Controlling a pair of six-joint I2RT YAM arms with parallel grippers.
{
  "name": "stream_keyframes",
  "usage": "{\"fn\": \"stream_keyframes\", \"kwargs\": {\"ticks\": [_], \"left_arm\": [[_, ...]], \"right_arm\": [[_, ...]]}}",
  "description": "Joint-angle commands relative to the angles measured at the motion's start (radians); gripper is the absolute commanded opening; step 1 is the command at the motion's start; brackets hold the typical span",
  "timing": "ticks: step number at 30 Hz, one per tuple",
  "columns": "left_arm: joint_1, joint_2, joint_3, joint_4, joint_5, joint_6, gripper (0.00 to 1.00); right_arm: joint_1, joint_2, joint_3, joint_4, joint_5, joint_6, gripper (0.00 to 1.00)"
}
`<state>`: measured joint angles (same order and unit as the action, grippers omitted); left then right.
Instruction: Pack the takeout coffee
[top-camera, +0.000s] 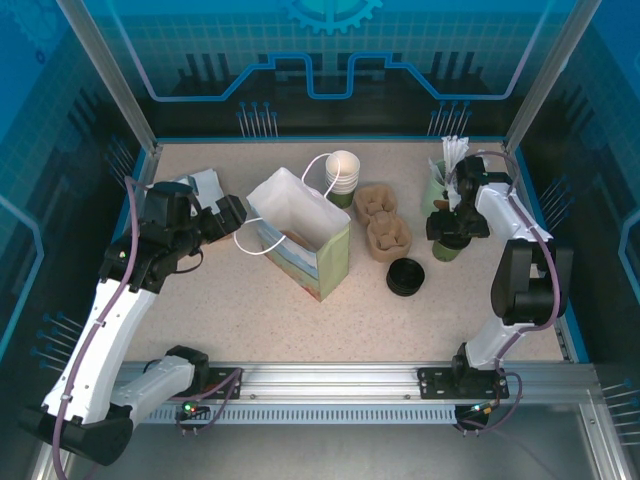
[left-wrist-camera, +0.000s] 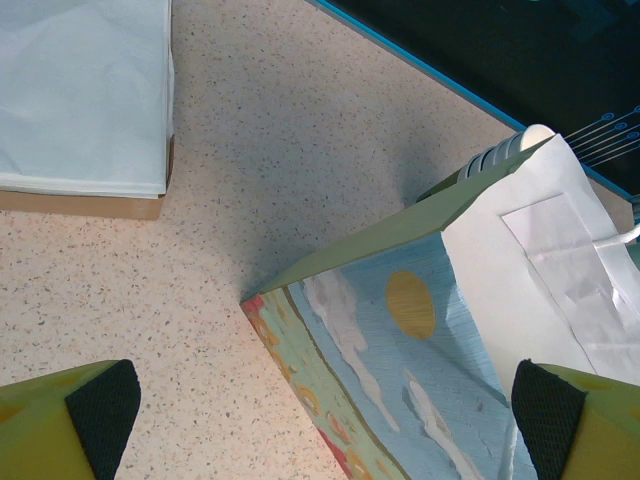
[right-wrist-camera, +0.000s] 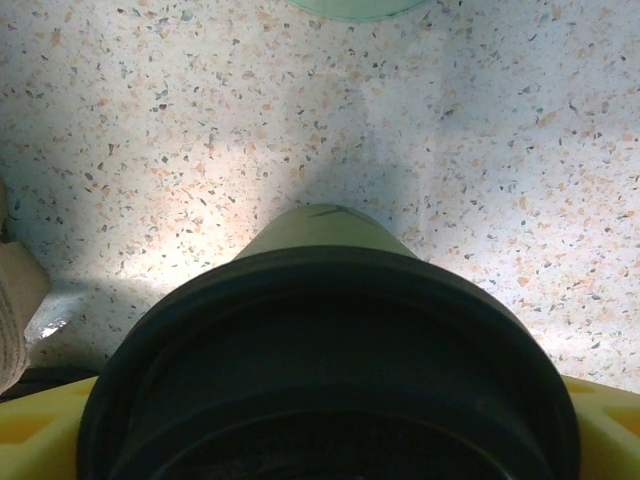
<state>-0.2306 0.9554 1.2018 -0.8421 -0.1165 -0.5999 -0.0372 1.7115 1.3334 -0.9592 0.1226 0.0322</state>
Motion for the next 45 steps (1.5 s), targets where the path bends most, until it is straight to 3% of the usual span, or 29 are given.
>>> {"fn": "stream_keyframes", "kwargs": {"ticks": [1,19,30,38,45], "left_arm": [[0.010,-0.010,0.021,-0.022,-0.021,0.012,0.99],[0.010,0.058,0.032,0.025,0.074,0.036,0.98],[0.010,0.251,0.146,0.048,0.137,0.106,0.97],[0.010,0.408,0.244,0.023,0.187,0.160,0.83],[0.008,0.450,0.244,0.032,0.233,0.156,0.67]], "right_arm": [[0.016,0.002,0.019,-0.037,0.004,-0.004,0.89],[0.033,-0.204,0.097,-0.213,-0.039,0.017,0.90],[0.101,-0.354,0.268,-0.348,-0.168,0.052,0.90],[0.204,-0.387,0.443,-0.428,-0.181,0.082,0.89],[0.344,-0.359,0.604,-0.465,-0.164,0.127,0.89]]}}
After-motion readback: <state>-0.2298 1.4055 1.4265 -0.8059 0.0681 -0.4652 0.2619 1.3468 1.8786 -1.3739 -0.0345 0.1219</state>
